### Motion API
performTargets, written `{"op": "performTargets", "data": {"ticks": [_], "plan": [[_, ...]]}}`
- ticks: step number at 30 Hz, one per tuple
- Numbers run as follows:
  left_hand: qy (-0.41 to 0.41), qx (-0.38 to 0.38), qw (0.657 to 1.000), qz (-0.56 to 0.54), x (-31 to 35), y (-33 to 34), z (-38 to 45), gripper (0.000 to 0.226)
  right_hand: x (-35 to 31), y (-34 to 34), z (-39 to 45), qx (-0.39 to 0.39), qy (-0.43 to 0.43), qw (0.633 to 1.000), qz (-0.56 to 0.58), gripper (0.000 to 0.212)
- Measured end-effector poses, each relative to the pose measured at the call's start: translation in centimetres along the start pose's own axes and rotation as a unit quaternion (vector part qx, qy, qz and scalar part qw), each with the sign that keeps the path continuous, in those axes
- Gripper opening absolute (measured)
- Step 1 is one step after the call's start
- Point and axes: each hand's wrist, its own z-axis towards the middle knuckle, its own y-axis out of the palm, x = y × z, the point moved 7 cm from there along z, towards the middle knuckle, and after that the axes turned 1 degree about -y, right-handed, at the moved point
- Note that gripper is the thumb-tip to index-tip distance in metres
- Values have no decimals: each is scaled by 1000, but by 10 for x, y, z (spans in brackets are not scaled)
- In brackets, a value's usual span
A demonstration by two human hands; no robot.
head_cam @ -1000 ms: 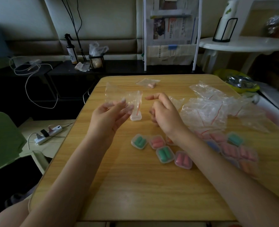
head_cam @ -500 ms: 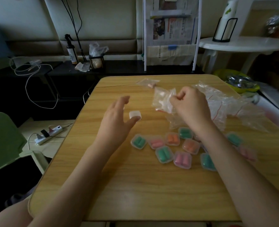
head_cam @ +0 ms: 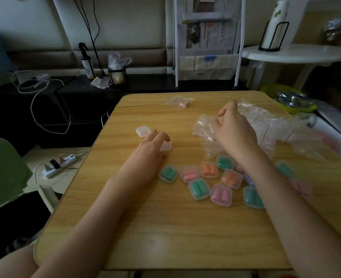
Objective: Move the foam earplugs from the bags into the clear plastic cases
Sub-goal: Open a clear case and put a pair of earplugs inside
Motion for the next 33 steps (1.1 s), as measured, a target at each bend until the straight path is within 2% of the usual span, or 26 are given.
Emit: {"op": "performTargets", "data": {"ticks": [3, 6, 10, 13, 16, 21, 24, 28, 33], "plan": [[12, 76, 997, -12, 1, -12, -2, 25, -19, 2, -5, -16, -61, 994, 87, 18], [16, 137, 988, -63, -2, -24, -4, 24, -40, 10, -12, -54, -127, 983, 124, 23], [37, 172, 968, -181, 4, -34, -8, 29, -54, 24, -25, -127, -162, 962, 177, 28], [-5, 151, 943, -297, 4, -32, -9, 31, -59, 37, -31, -183, -179, 954, 159, 33], [-69, 114, 890, -437, -6, -27, -8, 37, -62, 38, -34, -207, -197, 941, 180, 34], [-120, 47, 775, -619, -7, -16, -10, 45, -65, 27, -33, -163, -189, 933, 258, 26], [-113, -21, 731, -672, 1, -10, -9, 40, -69, 29, -37, -156, -179, 922, 306, 18], [-93, -62, 701, -705, 6, -9, -10, 25, -69, 30, -38, -178, -176, 911, 327, 15], [-109, -46, 710, -695, 0, -8, -8, 35, -73, 26, -41, -162, -193, 921, 296, 24]]}}
